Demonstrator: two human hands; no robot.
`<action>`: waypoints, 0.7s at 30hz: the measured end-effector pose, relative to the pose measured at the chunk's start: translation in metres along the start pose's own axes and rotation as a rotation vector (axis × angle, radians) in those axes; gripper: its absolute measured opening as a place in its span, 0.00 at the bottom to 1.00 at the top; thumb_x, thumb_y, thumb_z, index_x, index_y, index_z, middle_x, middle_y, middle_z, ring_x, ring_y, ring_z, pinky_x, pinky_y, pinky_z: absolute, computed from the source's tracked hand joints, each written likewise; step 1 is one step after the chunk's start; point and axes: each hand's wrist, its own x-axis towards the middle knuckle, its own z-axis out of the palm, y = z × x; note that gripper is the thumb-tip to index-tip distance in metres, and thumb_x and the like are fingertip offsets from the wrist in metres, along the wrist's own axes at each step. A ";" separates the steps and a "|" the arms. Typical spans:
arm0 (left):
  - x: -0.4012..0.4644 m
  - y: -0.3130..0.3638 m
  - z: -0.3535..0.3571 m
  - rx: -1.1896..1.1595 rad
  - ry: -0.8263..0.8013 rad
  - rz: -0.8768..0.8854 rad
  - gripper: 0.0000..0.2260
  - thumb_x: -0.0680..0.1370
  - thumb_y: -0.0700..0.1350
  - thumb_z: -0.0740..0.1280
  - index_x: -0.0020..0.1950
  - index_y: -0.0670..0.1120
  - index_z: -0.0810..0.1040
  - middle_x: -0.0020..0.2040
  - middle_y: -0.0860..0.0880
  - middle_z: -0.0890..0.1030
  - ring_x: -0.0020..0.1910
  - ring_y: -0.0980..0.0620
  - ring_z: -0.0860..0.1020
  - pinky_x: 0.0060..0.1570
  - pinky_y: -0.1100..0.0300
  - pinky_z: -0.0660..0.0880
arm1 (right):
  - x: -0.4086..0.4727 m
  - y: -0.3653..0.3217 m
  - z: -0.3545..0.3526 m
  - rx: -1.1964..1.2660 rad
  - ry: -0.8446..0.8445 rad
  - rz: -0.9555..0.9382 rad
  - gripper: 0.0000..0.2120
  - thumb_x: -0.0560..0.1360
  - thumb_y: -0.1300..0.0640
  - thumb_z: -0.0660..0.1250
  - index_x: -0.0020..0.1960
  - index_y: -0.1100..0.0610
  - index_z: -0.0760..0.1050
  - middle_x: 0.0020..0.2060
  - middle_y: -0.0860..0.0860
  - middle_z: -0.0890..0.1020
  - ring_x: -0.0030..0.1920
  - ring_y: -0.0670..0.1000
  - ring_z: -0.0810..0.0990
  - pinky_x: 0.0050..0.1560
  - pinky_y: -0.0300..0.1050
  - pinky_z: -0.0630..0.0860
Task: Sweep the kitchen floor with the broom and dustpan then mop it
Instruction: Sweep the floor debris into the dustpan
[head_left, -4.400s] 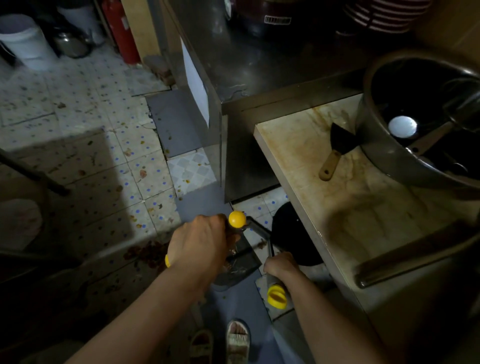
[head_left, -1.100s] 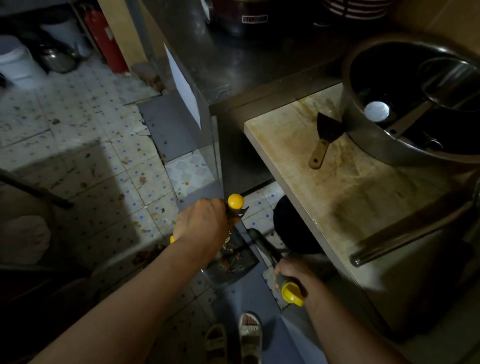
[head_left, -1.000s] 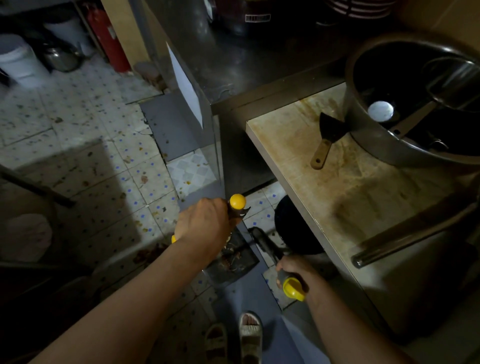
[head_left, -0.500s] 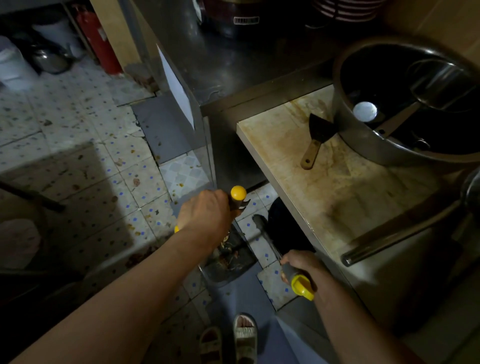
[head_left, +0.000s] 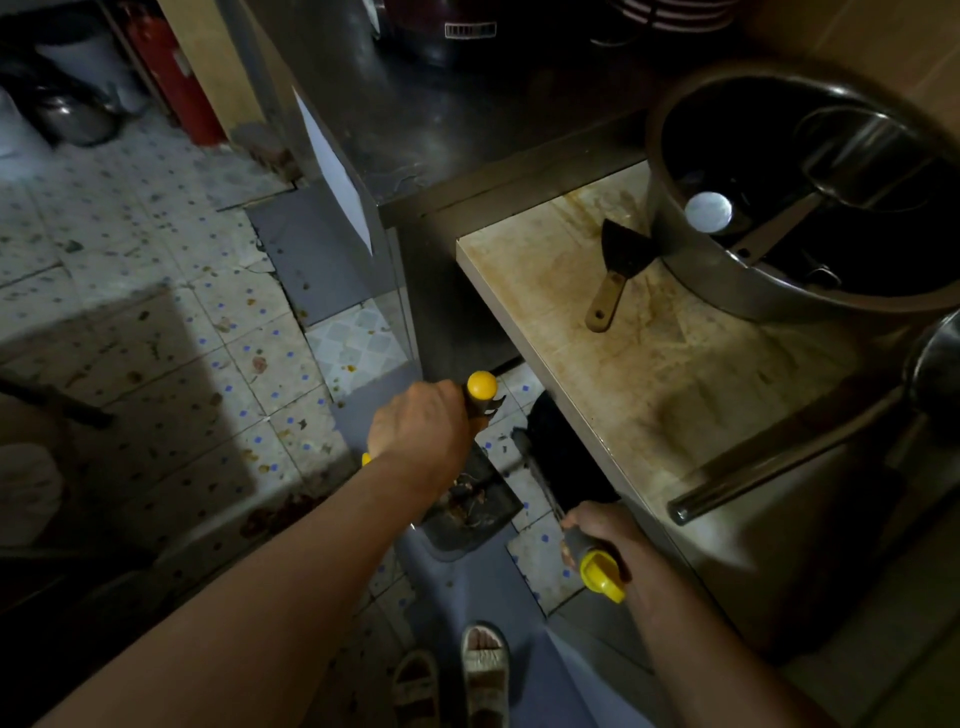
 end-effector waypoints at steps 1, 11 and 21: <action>0.002 0.001 0.000 0.000 0.009 0.006 0.14 0.79 0.54 0.62 0.57 0.46 0.75 0.52 0.45 0.79 0.51 0.44 0.79 0.43 0.56 0.71 | 0.018 0.004 0.000 -0.008 -0.026 0.000 0.15 0.53 0.57 0.72 0.32 0.59 0.67 0.37 0.59 0.73 0.36 0.55 0.73 0.40 0.47 0.72; 0.011 0.007 -0.016 0.055 0.005 0.024 0.16 0.79 0.57 0.61 0.58 0.46 0.75 0.52 0.45 0.79 0.51 0.45 0.78 0.41 0.57 0.69 | 0.007 -0.033 0.016 0.028 -0.010 -0.017 0.06 0.70 0.64 0.68 0.44 0.67 0.74 0.44 0.62 0.79 0.43 0.59 0.78 0.45 0.50 0.75; 0.030 0.024 -0.018 -0.001 0.001 0.024 0.15 0.79 0.54 0.62 0.58 0.44 0.74 0.54 0.43 0.78 0.53 0.44 0.77 0.44 0.56 0.70 | 0.011 -0.028 0.039 -0.290 0.053 -0.143 0.21 0.81 0.56 0.57 0.73 0.60 0.66 0.70 0.59 0.69 0.68 0.57 0.70 0.67 0.44 0.67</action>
